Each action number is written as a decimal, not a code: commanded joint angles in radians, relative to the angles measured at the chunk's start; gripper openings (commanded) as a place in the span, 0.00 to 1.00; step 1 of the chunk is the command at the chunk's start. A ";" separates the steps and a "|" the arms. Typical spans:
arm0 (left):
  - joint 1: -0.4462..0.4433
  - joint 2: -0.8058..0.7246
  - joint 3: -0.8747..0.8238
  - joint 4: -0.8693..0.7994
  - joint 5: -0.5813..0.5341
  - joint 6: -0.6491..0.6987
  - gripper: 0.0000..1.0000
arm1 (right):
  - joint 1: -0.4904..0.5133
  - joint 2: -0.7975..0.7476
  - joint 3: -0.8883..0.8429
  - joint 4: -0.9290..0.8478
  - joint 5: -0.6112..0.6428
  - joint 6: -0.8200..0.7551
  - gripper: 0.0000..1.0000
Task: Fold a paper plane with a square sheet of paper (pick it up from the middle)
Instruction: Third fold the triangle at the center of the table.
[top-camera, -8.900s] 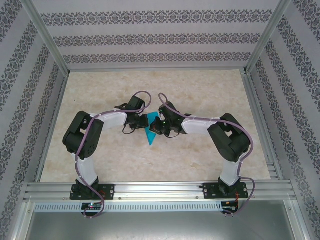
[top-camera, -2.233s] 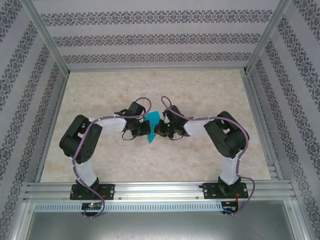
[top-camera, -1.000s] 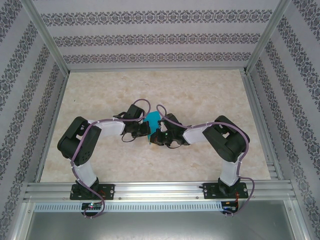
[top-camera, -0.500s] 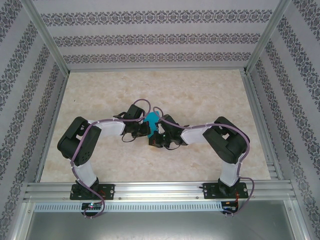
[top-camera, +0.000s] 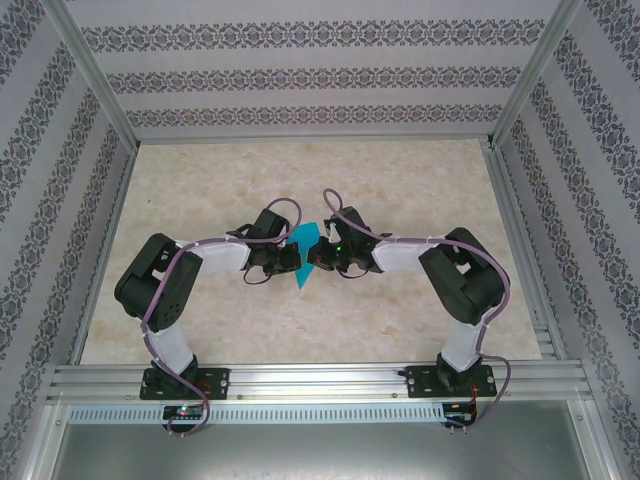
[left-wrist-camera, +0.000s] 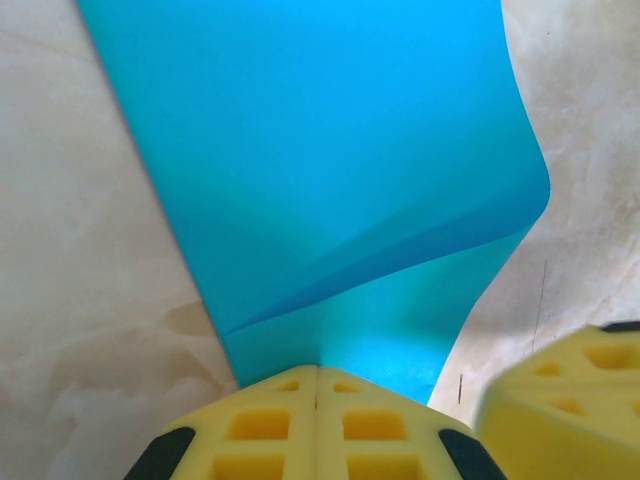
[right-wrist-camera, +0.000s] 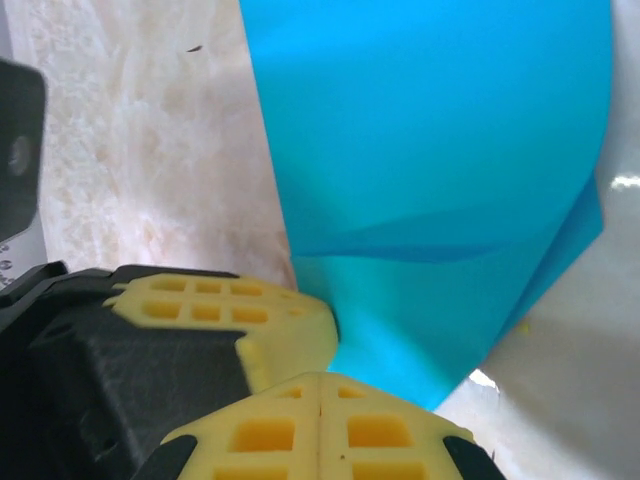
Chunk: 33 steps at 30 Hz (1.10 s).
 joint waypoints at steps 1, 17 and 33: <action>-0.009 0.014 -0.016 -0.132 -0.071 0.006 0.00 | 0.006 0.044 0.029 -0.018 0.009 -0.013 0.00; -0.106 -0.234 -0.168 0.112 -0.031 -0.144 0.04 | 0.053 0.049 -0.042 0.099 0.054 0.198 0.00; -0.114 -0.146 -0.180 0.050 -0.119 -0.133 0.03 | 0.048 0.034 -0.037 0.099 0.027 0.178 0.02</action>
